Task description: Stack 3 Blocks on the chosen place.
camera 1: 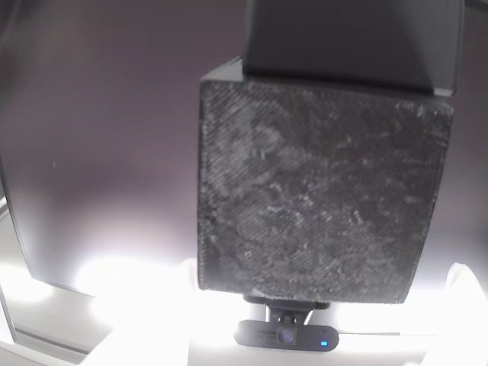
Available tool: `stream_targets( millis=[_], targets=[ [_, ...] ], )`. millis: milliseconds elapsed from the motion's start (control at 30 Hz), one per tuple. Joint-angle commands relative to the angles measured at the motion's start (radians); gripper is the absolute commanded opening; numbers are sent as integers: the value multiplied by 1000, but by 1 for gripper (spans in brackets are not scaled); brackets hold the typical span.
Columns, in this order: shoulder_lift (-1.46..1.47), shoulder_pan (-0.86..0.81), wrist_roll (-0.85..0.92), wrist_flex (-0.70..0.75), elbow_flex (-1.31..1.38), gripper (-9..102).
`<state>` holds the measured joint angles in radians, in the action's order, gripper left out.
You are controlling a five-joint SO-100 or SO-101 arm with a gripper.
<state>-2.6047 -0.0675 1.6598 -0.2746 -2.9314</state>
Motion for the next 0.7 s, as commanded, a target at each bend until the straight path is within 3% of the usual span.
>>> stream_targets(
  millis=[0, 200, 467, 667],
  targets=[
    [-66, 12, -6, 2, 34, 39],
    [-189, 38, -20, 44, 14, 38],
    [-403, 133, -155, 49, -104, 18],
    [-575, 164, -285, 31, -232, 12]
  ],
)
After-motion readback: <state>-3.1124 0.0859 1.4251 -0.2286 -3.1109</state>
